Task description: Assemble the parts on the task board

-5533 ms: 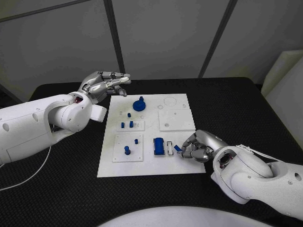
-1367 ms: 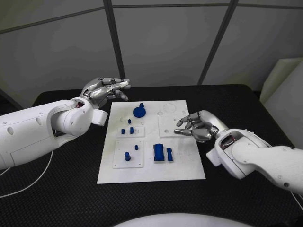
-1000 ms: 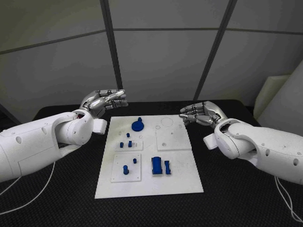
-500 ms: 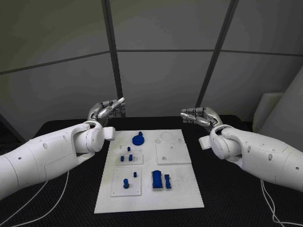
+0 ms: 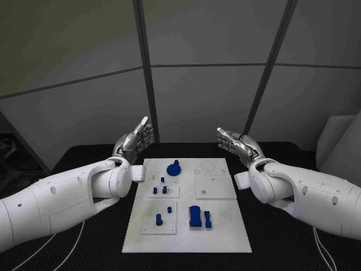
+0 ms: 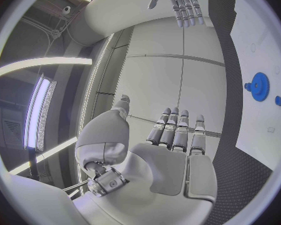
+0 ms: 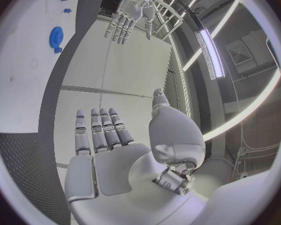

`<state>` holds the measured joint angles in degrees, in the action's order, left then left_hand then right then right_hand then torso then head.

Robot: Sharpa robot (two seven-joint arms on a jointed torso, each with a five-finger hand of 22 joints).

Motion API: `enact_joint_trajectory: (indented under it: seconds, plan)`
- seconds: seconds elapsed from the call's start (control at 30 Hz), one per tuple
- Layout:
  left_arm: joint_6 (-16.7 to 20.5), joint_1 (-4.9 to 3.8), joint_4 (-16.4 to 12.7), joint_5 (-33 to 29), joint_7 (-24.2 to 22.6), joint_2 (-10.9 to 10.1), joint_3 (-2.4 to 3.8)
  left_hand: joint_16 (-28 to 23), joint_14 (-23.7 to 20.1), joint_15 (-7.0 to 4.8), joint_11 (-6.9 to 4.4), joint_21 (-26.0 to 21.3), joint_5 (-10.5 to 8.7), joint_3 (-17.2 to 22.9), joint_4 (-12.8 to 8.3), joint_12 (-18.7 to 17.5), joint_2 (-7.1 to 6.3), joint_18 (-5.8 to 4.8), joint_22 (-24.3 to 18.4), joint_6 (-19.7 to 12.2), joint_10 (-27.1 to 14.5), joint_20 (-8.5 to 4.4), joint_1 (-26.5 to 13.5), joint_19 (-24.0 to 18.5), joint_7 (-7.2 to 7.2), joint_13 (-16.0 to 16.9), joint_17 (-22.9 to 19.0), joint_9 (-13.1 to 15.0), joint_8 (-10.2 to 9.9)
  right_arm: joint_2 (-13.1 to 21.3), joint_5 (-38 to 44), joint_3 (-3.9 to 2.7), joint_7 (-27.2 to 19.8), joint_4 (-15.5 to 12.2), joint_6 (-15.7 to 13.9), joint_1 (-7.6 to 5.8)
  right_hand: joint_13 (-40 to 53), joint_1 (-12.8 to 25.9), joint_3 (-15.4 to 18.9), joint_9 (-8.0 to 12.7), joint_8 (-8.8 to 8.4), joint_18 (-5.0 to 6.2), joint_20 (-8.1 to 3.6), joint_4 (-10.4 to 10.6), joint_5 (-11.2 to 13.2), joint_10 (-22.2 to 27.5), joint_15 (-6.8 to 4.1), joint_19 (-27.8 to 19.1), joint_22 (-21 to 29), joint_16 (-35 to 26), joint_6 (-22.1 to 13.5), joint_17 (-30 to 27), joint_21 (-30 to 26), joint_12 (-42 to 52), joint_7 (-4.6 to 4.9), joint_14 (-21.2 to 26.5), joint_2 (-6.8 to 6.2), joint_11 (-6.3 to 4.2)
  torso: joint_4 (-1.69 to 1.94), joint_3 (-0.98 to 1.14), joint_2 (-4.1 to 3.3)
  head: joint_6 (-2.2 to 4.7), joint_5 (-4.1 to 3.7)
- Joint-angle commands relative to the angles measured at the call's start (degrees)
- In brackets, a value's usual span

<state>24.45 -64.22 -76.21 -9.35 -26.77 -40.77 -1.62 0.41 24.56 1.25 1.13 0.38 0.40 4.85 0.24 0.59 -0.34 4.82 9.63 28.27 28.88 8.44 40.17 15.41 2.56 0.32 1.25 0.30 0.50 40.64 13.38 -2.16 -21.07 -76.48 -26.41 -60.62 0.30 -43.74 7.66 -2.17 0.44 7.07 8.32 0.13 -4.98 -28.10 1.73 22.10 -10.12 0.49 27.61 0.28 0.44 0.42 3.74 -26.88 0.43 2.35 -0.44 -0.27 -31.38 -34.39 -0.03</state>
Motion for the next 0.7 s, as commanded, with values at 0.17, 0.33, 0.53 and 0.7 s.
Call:
enact_joint_trajectory:
  seconds: [0.17, 0.33, 0.53, 0.7]
  plan:
    - [15.8, 2.86, -9.9, 7.7, -2.6, -2.7, 1.13, -0.4, -10.2, -1.25, -1.13, -0.4, -0.4, -4.8, -0.2, -0.6, 0.34, -4.82, -4.0, -11.8, -12.0, -3.5, -16.7, -6.4, -2.56, -0.3, -1.2, -0.3, -0.5, 2.9, -10.8, 1.5, -7.2, -9.7, -14.3, 0.31, -0.3, 18.1, -3.1, 2.2, -0.44, -2.75, -3.43, -0.1, 5.0, 11.6, -1.73, -9.2, 4.2, -0.5, -11.4, -0.3, -0.4, -0.4, -3.74, 11.1, -0.43, -2.35, 0.44, 0.27, 0.2, 0.02, 0.03]
    - [19.2, 3.93, -13.3, 9.2, -3.0, -3.8, 1.57, -0.4, -13.0, -1.25, -1.13, -0.4, -0.4, -4.8, -0.2, -0.6, 0.34, -4.82, -5.1, -15.0, -15.3, -8.44, -21.3, -8.1, -2.56, -0.3, -1.2, -0.3, -0.5, 3.9, -13.1, 2.09, -8.6, -13.1, -17.4, 0.45, -0.3, 23.1, -7.7, 2.2, -0.44, -7.07, -8.32, -0.1, 5.0, 14.8, -1.73, -11.7, 5.3, -0.5, -14.6, -0.3, -0.4, -0.4, -3.74, 14.2, -0.43, -2.35, 0.44, 0.27, 0.2, 0.02, 0.03]
    - [19.7, 4.06, -13.7, 9.4, -3.0, -3.9, 1.62, -0.4, -15.6, -1.25, -1.13, -0.4, -0.4, -4.8, -0.2, -0.6, 0.34, -4.82, -9.6, -18.0, -18.4, -8.44, -25.5, -9.8, -2.56, -0.3, -1.2, -0.3, -0.5, 4.1, -13.4, 2.16, -8.7, -13.5, -17.7, 0.46, -0.3, 27.8, -7.7, 2.2, -0.44, -7.07, -8.32, -0.1, 5.0, 17.8, -1.73, -14.0, 10.1, -0.5, -17.5, -0.3, -0.4, -0.4, -3.74, 17.1, -0.43, -2.35, 0.44, 0.27, 0.2, 0.02, 0.03]
    - [19.7, 4.06, -13.7, 9.4, -3.0, -3.9, 1.62, -0.4, -17.3, -1.25, -1.13, -0.4, -0.4, -4.8, -0.2, -0.6, 0.34, -4.82, -9.6, -19.9, -20.4, -8.44, -28.3, -10.8, -2.56, -0.3, -1.2, -0.3, -0.5, 4.1, -13.4, 2.16, -8.7, -13.5, -17.7, 0.46, -0.3, 30.8, -7.7, 2.2, -0.44, -7.07, -8.32, -0.1, 5.0, 19.8, -1.73, -15.5, 10.1, -0.5, -19.4, -0.3, -0.4, -0.4, -3.74, 18.9, -0.43, -2.35, 0.44, 0.27, 0.2, 0.02, 0.03]
